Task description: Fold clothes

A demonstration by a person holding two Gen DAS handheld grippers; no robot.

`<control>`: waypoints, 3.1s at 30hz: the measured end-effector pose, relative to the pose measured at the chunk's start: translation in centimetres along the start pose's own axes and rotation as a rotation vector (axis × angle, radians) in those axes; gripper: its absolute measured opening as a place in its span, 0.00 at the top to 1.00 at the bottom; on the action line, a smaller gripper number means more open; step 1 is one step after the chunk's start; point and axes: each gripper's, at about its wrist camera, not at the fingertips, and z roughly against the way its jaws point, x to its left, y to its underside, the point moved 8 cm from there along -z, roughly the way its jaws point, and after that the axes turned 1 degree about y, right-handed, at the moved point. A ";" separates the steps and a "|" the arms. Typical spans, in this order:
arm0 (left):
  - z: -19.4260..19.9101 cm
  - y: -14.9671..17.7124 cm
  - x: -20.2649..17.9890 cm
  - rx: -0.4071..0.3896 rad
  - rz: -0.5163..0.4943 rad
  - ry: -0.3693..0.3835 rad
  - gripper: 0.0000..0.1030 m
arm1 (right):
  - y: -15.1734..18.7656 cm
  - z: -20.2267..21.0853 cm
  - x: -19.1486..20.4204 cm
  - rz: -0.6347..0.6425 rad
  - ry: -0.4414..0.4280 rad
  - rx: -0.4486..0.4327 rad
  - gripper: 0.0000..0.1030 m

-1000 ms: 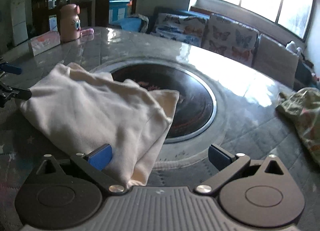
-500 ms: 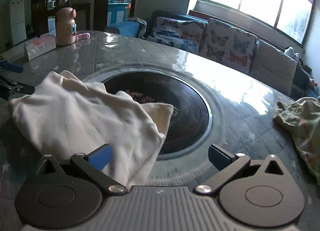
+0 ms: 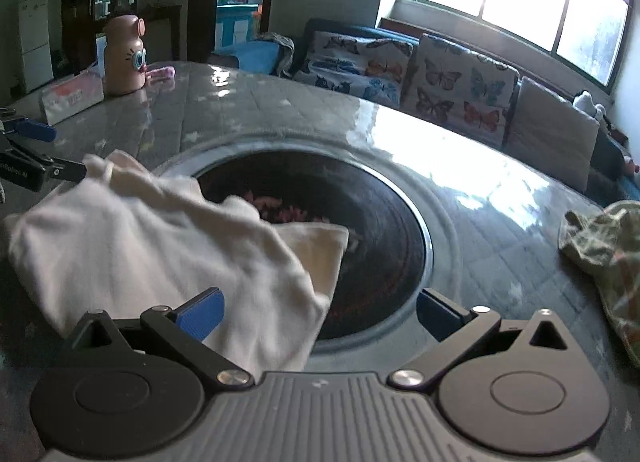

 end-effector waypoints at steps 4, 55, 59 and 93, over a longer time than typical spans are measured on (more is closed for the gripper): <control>-0.9 0.4 0.6 0.020 0.009 -0.003 0.00 | -0.2 -1.7 -0.6 -0.019 0.017 0.014 0.00; -1.0 -3.0 -6.1 -0.001 -0.042 0.170 0.00 | -3.4 -3.8 2.1 -0.085 -0.134 0.004 0.00; 0.6 -2.1 -5.4 -0.010 0.000 0.171 0.01 | -2.1 -2.6 1.9 -0.114 -0.152 0.017 0.00; 3.3 3.0 -3.7 0.054 0.259 0.238 0.53 | 1.3 -1.0 0.6 -0.344 -0.236 0.058 0.57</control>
